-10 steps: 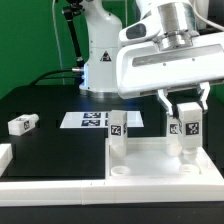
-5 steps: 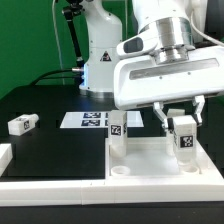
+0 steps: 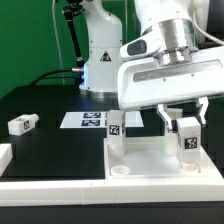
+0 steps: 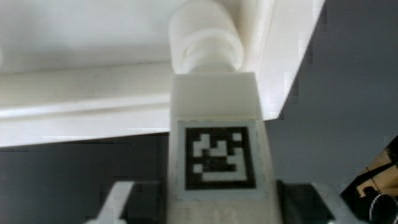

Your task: Assemble square table

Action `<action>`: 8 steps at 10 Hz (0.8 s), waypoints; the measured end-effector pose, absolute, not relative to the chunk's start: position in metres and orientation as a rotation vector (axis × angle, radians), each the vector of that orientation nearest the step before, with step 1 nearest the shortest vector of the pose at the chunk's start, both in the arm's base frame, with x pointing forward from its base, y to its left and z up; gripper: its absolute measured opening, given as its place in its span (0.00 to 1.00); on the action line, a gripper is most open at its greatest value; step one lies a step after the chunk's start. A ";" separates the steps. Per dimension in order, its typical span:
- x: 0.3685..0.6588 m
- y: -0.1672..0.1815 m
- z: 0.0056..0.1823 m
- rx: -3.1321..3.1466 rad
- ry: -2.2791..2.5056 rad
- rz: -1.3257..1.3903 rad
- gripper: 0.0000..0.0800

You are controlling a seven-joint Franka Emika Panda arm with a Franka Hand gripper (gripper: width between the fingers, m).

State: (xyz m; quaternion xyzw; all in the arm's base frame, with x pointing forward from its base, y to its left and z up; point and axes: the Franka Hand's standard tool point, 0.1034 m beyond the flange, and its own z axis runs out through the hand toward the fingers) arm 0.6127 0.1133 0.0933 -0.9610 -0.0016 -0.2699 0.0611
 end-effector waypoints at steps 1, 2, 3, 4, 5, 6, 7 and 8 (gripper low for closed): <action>0.612 0.113 0.090 -2.909 -0.005 -0.820 0.36; 0.610 0.113 0.085 -2.912 -0.003 -0.820 0.36; 0.613 0.113 0.085 -2.908 -0.001 -0.844 0.36; 0.615 0.114 0.083 -2.905 0.000 -0.871 0.36; 0.618 0.115 0.082 -2.903 0.003 -0.885 0.36; 0.620 0.115 0.082 -2.902 0.003 -0.893 0.36; 0.622 0.116 0.082 -2.903 0.004 -0.899 0.36; 0.622 0.116 0.082 -2.906 0.008 -0.903 0.36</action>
Offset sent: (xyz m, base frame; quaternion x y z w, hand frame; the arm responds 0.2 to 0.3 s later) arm 0.0088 0.0001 -0.0229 -0.0252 0.0096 0.0094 0.9996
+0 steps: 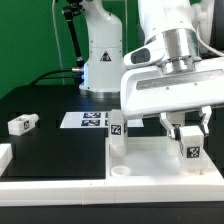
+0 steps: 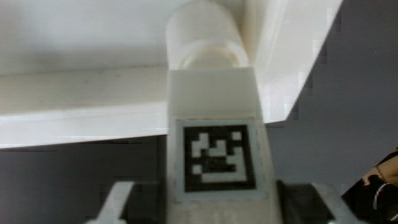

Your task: Assemble square table

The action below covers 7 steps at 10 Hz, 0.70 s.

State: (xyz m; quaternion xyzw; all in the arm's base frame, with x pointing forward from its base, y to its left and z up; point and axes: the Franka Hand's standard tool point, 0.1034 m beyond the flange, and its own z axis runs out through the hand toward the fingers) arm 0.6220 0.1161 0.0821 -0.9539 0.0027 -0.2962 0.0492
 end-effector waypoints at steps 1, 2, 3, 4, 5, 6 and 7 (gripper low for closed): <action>0.622 0.116 0.083 -2.909 0.008 -0.905 0.36; 0.622 0.116 0.083 -2.909 0.007 -0.905 0.36; 0.622 0.116 0.082 -2.909 0.007 -0.904 0.36; 0.621 0.116 0.082 -2.910 0.006 -0.900 0.50; 0.621 0.115 0.081 -2.910 0.007 -0.900 0.67; 0.621 0.115 0.081 -2.910 0.007 -0.900 0.67; 0.621 0.115 0.081 -2.910 0.007 -0.900 0.78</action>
Offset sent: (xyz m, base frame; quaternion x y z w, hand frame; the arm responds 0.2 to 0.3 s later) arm 0.0000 0.0000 0.0000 0.0000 0.0000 0.0000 1.0000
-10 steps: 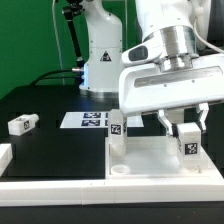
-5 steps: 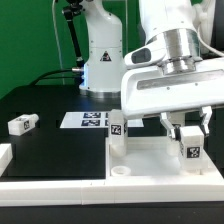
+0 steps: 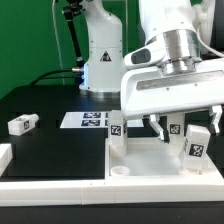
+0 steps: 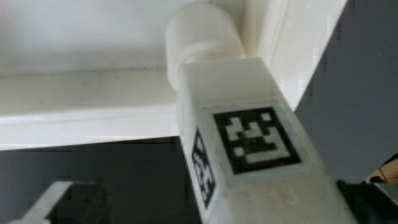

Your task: Assemble square table

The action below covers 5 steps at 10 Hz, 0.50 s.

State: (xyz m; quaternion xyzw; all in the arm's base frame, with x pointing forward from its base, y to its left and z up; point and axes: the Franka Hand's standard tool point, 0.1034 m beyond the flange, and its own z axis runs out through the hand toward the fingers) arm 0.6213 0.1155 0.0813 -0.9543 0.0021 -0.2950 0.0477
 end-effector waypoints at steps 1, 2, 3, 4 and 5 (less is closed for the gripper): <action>0.621 0.115 0.081 -2.910 0.007 -0.899 0.80; 0.621 0.115 0.081 -2.910 0.007 -0.899 0.80; 0.621 0.115 0.081 -2.910 0.007 -0.899 0.81; 0.621 0.115 0.081 -2.911 0.007 -0.899 0.81; 0.621 0.115 0.081 -2.911 0.007 -0.899 0.81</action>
Offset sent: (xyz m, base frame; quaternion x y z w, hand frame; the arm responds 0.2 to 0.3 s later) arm 0.0000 0.0000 0.0000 0.0000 0.0000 0.0000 1.0000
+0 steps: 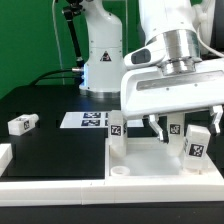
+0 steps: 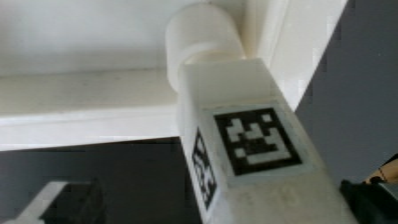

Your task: Assemble square table

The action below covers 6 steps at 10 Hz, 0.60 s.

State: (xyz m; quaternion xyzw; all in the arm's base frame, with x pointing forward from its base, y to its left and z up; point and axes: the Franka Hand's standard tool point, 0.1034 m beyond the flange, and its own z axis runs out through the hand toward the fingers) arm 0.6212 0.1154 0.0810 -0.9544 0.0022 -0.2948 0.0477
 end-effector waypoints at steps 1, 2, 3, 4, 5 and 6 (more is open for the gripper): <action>0.621 0.115 0.081 -2.911 0.007 -0.899 0.81; 0.621 0.115 0.081 -2.911 0.007 -0.899 0.81; 0.621 0.116 0.080 -2.912 0.007 -0.888 0.81; 0.615 0.125 0.080 -2.908 0.099 -0.672 0.81; 0.621 0.126 0.092 -2.902 0.135 -0.638 0.81; 0.617 0.130 0.088 -2.902 0.184 -0.488 0.81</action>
Offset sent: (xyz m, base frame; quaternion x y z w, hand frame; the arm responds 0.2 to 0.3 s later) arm 0.0033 -0.0159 0.0206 -0.0509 -0.1908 0.0861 0.9765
